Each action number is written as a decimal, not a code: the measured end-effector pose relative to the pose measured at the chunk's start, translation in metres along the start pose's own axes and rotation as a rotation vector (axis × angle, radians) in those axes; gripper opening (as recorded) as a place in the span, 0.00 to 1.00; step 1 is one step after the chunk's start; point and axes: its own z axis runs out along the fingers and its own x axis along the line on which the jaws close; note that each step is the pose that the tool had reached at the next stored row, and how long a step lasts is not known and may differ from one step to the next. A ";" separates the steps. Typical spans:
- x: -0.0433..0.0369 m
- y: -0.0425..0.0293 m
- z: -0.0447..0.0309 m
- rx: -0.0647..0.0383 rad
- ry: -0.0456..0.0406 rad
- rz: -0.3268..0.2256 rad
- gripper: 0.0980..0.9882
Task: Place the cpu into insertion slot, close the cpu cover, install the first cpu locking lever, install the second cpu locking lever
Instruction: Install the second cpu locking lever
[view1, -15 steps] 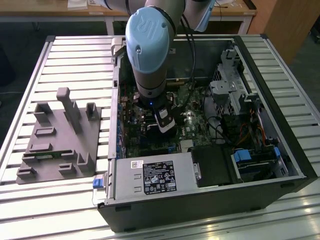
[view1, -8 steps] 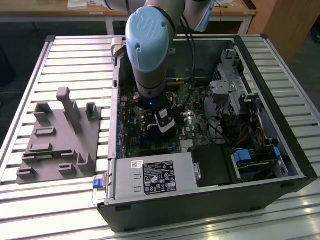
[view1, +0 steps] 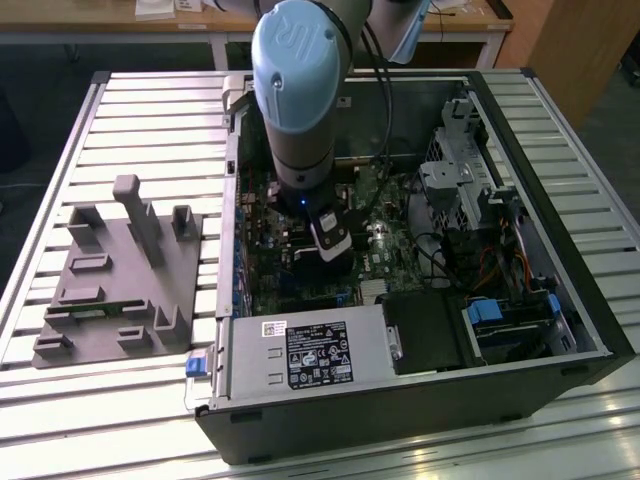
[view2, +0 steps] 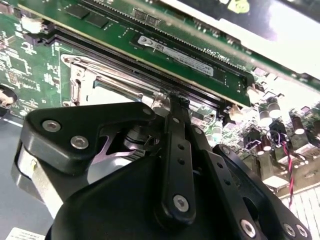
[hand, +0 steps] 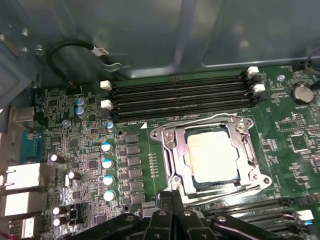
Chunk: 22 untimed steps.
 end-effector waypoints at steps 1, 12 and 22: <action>-0.0003 0.0006 -0.0015 0.003 -0.0007 0.000 0.01; -0.0063 0.0077 -0.0170 0.088 -0.0222 0.019 0.01; -0.0165 0.0244 -0.0103 0.111 -0.0246 0.022 0.01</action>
